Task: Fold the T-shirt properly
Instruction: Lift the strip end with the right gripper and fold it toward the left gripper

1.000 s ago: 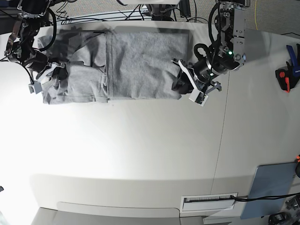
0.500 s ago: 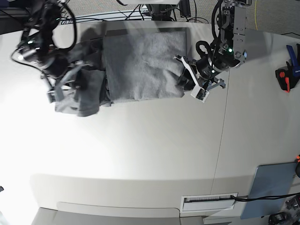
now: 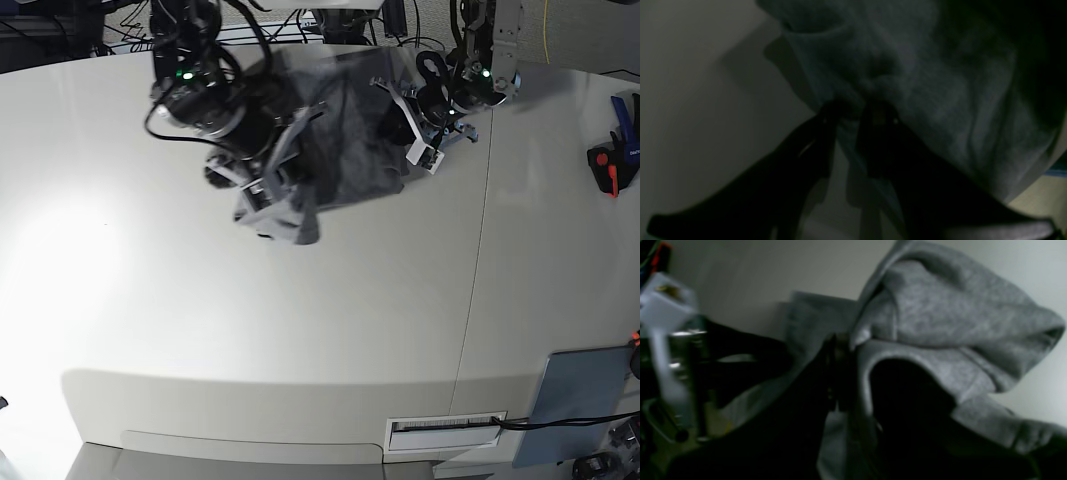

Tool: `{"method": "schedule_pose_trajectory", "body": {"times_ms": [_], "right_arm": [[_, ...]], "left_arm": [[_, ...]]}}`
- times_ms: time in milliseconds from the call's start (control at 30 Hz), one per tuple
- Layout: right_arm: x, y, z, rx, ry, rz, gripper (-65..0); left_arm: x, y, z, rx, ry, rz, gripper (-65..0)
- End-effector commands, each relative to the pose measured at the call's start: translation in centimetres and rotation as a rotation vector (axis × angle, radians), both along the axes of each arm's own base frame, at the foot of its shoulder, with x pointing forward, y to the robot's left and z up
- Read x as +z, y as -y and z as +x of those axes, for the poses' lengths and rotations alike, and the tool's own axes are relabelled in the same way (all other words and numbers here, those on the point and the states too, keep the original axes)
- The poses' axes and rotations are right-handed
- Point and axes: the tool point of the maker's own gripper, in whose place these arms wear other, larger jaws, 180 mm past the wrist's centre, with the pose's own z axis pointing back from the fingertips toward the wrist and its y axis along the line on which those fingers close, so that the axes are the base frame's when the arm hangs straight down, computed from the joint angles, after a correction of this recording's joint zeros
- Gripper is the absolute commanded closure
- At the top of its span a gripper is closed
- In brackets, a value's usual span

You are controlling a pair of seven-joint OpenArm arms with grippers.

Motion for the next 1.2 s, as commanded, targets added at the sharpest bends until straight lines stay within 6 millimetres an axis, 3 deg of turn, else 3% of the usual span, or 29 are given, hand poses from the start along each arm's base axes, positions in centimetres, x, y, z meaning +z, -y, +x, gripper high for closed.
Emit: {"method": "schedule_pose_trajectory", "body": {"times_ms": [0, 167, 333, 533, 733, 833, 967, 1167], "right_arm": [[1.2, -1.1, 0.3, 0.006, 0.042, 0.037, -1.4], [1.1, -4.6, -1.0, 0.084, 0.038, 0.05, -1.3], [1.1, -5.3, -1.2, 0.099, 0.064, 0.02, -2.3], [1.6, -6.1, -1.6, 0.119, 0.042, 0.086, -23.9], [4.0, -9.4, -4.2, 0.254, -0.028, 0.329, -25.1], [4.6, -10.0, -4.8, 0.302, -0.025, 0.357, -25.1], [3.7, -8.3, -3.4, 0.255, 0.025, 0.24, -25.1], [1.6, -1.1, -0.2, 0.081, 0.087, -0.133, -25.2]], "left_arm": [[-0.5, 0.0, -0.6, -0.021, -0.024, 0.01, -16.2], [-0.1, 0.5, -0.4, -0.015, -0.012, -0.035, -16.2], [0.1, 0.6, -0.1, -0.012, -0.004, -0.043, -16.2], [0.2, 0.6, 0.2, -0.012, 0.002, -0.042, -16.2], [0.8, 0.5, 1.4, -0.011, 0.031, -0.041, -16.2], [1.1, 0.5, 2.0, -0.01, 0.046, -0.041, -16.2], [1.6, 0.5, 2.9, -0.01, 0.068, -0.041, -16.2], [1.8, 0.5, 3.3, -0.01, 0.077, -0.04, -16.2]]}}
